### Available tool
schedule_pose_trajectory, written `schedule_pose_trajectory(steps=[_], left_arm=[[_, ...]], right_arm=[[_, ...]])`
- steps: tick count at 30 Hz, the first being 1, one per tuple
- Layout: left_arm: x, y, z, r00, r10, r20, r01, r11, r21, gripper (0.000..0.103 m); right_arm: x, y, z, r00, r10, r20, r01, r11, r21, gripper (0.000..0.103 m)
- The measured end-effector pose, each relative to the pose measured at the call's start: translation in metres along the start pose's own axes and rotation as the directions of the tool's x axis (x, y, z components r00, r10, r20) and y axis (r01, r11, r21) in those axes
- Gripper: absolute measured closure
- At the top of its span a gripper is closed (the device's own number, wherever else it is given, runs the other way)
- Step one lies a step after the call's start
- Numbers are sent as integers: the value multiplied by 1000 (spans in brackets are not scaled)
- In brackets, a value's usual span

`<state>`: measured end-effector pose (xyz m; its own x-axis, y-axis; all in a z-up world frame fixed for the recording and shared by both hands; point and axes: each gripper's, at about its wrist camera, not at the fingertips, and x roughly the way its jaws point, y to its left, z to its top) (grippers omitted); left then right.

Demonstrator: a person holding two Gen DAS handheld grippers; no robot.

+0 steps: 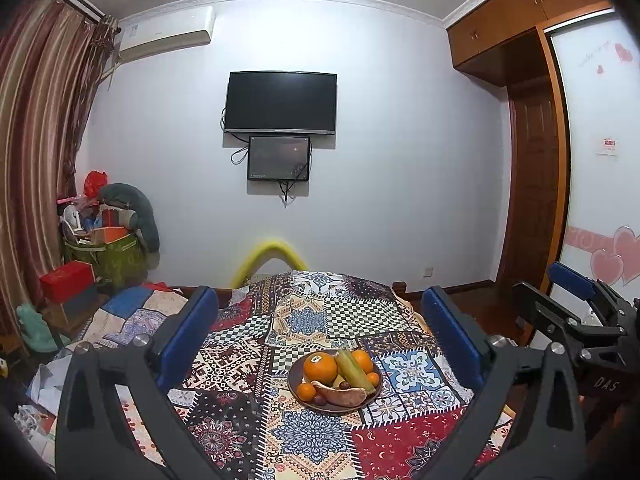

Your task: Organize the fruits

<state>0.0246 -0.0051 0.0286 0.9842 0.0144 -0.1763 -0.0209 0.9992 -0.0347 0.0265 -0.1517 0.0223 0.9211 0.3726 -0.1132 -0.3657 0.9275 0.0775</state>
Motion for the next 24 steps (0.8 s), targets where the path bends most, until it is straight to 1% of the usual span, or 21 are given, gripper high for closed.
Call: schedule_pose_trajectory(steps=[24], left_arm=[[1,-5,0,1000,-7,3,7,1000,10,0]], right_arm=[[-5,0,7,1000,-11,8,11,1000,-7,0]])
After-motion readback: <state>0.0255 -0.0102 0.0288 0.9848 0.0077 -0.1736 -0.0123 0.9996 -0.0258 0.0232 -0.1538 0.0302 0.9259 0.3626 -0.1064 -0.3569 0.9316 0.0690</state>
